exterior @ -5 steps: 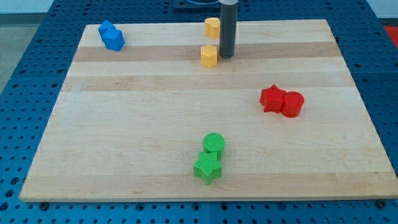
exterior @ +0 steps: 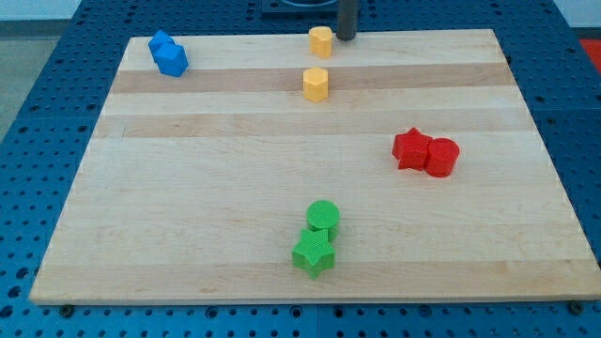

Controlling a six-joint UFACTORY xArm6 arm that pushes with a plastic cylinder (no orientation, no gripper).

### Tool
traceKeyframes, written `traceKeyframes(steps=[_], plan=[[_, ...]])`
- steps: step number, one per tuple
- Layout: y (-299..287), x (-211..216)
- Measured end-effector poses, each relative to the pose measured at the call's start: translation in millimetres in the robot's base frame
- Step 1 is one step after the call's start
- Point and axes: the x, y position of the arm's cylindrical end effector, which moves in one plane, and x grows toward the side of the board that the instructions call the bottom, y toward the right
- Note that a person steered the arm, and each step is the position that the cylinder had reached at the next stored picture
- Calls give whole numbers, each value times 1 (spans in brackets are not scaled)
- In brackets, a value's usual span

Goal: Push yellow heart into yellow hexagon

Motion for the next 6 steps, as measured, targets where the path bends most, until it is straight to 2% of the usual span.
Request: traceKeyframes(steps=[1, 3, 4, 5, 6], plan=[[-26, 2], [-37, 65], [-37, 76], [-37, 73], [-32, 36]])
